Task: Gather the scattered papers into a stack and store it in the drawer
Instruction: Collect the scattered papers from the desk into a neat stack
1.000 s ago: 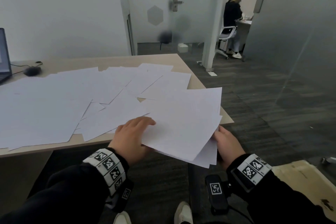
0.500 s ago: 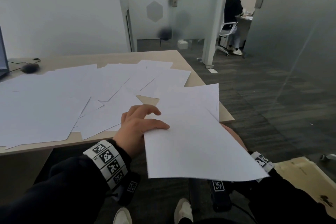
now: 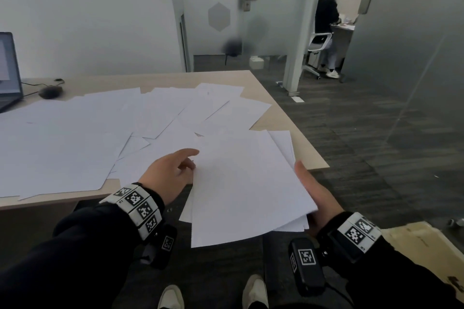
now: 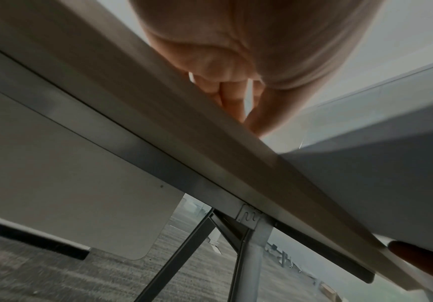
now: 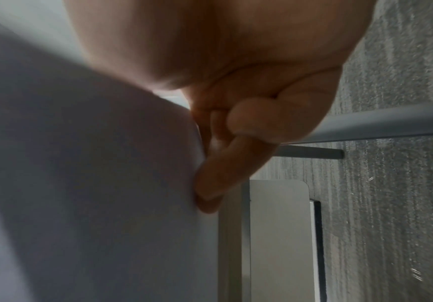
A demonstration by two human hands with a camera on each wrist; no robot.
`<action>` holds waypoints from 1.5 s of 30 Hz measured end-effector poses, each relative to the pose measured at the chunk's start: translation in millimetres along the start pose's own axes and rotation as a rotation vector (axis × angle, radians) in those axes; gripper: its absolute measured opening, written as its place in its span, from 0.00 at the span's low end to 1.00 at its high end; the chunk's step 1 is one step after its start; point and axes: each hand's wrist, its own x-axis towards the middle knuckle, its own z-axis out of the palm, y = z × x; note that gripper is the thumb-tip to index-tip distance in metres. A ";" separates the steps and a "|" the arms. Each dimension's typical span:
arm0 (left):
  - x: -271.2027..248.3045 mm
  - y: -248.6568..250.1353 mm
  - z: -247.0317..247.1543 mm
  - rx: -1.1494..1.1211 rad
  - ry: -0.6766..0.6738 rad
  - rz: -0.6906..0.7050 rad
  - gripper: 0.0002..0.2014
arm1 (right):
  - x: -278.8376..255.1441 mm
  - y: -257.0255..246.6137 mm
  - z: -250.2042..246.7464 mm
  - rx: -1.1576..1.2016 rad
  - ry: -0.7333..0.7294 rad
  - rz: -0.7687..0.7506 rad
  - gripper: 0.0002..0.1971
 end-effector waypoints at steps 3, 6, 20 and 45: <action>-6.5 -2.0 -2.6 -0.013 -0.040 -0.008 0.17 | 3.7 3.1 2.2 -0.113 -0.029 -0.039 0.27; -12.0 1.0 -3.0 0.059 -0.125 0.036 0.19 | 5.2 10.3 5.0 -0.241 -0.053 -0.042 0.25; -31.8 -31.5 -34.5 0.585 -0.058 -0.072 0.41 | -1.5 4.8 17.8 -0.532 0.179 -0.108 0.09; -61.3 -7.2 -92.1 -0.128 0.581 -0.109 0.14 | 4.3 7.4 30.4 -0.455 0.390 -0.267 0.10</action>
